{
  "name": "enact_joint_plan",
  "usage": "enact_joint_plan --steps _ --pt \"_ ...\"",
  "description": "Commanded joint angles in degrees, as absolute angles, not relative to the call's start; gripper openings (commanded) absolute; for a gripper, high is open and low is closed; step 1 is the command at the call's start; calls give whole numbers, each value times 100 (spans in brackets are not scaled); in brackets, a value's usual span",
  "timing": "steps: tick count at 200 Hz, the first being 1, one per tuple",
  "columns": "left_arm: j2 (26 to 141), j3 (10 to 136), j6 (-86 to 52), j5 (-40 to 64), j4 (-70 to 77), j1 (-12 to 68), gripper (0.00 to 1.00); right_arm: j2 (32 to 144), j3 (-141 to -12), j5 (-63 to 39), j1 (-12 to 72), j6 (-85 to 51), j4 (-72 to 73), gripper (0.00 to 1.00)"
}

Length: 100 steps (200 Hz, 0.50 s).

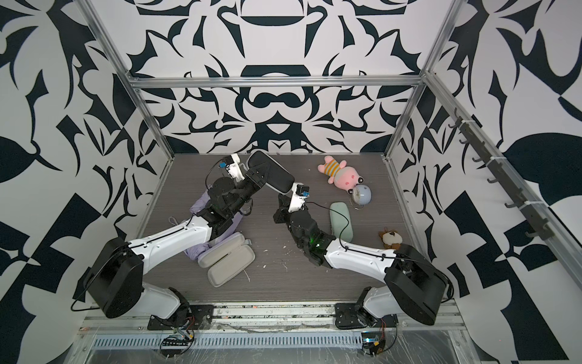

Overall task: Put umbrellas into zippered umbrella sleeves
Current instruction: Zip the zipper on the umbrella sleeve.

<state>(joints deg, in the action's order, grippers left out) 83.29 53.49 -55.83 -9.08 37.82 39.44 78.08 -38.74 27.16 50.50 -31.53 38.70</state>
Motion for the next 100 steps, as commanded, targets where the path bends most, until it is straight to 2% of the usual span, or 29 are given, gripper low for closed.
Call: enact_joint_plan --steps 1,40,64,90,100 --pt "7811 5643 -5061 -826 3378 3908 2 7499 -3921 3138 4728 -3414 3185 0" --pt "7576 5914 -4973 -367 2403 3642 0 7181 -3296 2672 3716 -3750 2508 0" --pt "7726 6186 -5192 394 1960 3423 0 6991 -3413 2312 3564 -2842 2499 0" --pt "8123 6536 -5366 1808 1624 2939 0 6847 -3756 1858 3590 -1730 2211 0" --pt "8405 6779 -5436 2782 1486 2720 0 6801 -3880 1889 3586 -1287 1963 0"
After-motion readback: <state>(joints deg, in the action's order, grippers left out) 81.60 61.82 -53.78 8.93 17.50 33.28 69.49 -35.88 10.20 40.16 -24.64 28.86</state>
